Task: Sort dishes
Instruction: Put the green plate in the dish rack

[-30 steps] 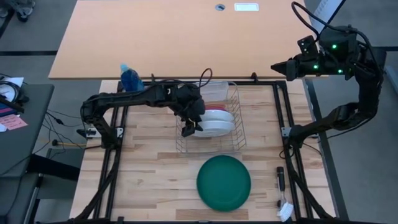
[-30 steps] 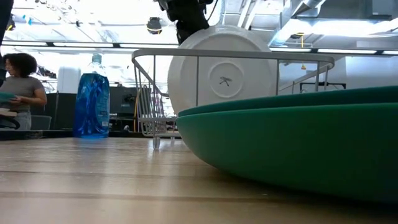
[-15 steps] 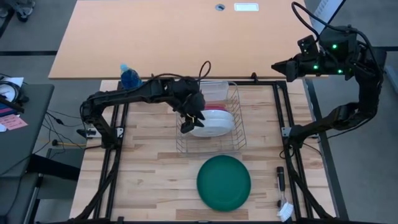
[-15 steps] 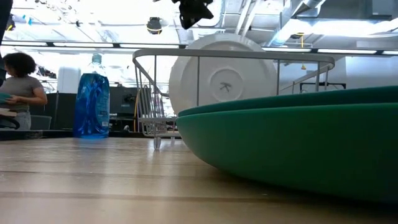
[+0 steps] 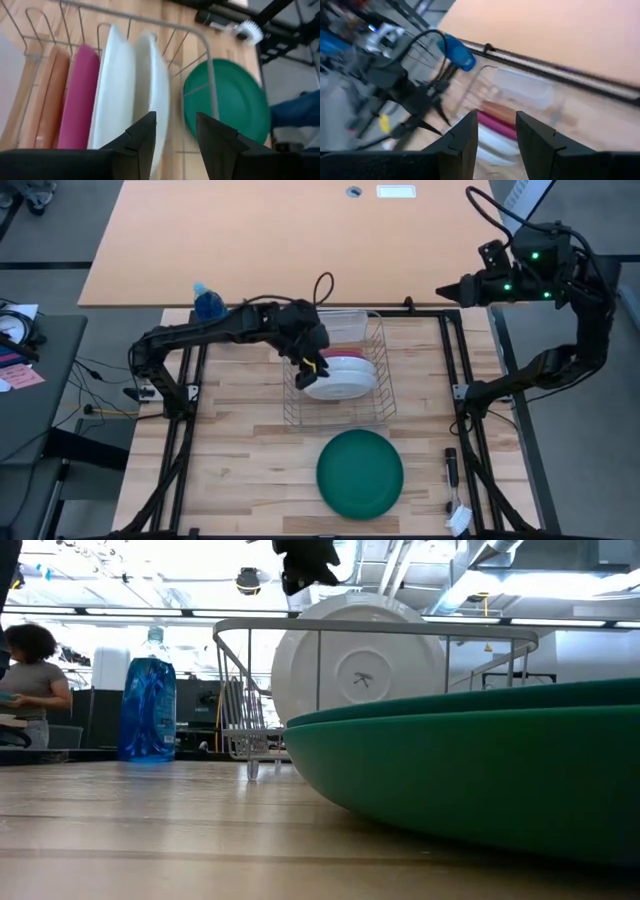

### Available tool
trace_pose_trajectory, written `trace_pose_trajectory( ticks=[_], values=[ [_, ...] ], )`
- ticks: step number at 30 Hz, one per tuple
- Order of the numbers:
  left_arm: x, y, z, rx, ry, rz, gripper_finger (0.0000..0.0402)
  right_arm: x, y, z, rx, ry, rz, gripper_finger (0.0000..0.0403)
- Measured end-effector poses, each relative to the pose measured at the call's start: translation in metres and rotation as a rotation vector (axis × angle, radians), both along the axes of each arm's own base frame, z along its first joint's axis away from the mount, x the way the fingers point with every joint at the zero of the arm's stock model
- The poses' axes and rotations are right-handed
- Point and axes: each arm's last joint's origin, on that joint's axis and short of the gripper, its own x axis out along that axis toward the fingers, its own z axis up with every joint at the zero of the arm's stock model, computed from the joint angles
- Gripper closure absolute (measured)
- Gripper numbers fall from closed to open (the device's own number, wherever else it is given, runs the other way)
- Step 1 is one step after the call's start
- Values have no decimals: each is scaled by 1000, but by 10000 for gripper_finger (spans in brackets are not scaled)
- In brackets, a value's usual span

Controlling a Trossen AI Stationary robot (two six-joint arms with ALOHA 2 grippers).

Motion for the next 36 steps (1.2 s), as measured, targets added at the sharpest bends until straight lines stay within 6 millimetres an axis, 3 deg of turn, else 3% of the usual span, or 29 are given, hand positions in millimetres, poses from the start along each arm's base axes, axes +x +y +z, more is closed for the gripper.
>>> trace_pose_trajectory(
  ticks=[9, 16, 22, 26, 30, 36],
  values=[
    [-6, -1, 32, -51, -53, 58, 272, 10, 18, -2, 270, -90, 136, 252],
    [-28, 0, 47, -17, 75, 132, 272, 42, 50, -27, 460, 55, 273, 216],
    [-53, -2, 57, 38, 138, 139, 272, 71, 109, -84, 610, 367, 284, 192],
    [-68, -4, 64, 76, 136, 186, 272, 74, 149, -130, 622, 564, 199, 189],
    [-76, -3, 70, 131, 125, 241, 272, 73, 178, -168, 620, 622, 113, 189],
    [-77, 6, 71, 220, 123, 273, 272, 81, 202, -225, 640, 604, 88, 189]
  ],
)
